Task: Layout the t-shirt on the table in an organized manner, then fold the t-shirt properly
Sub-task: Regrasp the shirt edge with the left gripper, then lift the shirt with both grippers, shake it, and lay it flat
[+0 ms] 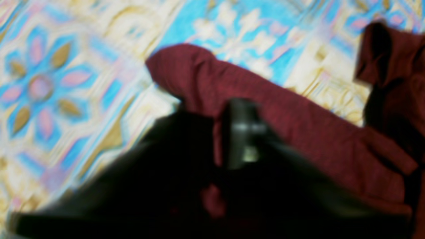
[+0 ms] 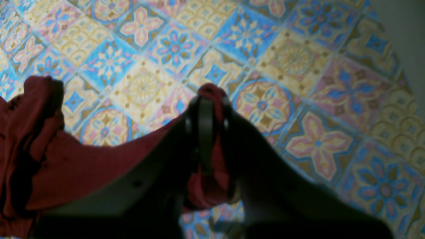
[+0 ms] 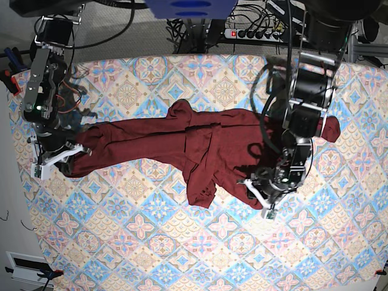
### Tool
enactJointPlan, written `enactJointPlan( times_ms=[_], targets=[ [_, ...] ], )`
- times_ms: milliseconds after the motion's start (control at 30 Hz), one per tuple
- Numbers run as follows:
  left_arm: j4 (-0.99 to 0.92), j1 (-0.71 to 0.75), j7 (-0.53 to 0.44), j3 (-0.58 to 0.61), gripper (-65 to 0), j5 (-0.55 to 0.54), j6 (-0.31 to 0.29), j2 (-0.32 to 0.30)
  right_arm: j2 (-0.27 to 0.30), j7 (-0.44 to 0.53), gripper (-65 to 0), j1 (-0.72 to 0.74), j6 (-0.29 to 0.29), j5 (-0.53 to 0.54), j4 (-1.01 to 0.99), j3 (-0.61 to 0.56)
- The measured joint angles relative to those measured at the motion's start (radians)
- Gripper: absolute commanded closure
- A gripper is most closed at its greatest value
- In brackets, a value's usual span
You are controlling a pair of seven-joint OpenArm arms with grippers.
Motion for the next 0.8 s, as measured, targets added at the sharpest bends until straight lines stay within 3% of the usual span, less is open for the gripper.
enactJointPlan(
  times_ms=[200, 533, 800],
  targets=[
    [-0.001, 0.004, -0.03, 0.0, 0.0, -0.005, -0.025, -0.025, 0.0, 0.0, -0.3, 0.003, 0.0, 0.0, 0.002, 0.001],
    [-0.015, -0.077, -0.024, -0.212, 0.0, 0.005, -0.003, -0.202, -0.002, 0.003, -0.3, 0.006, 0.003, 0.0, 0.0, 0.003],
    [-0.011, -0.132, -0.013, -0.271, 0.0, 0.002, -0.019, -0.27, -0.003, 0.032, -0.3, 0.075, 0.008, 0.005, -0.059, -0.002]
  ],
)
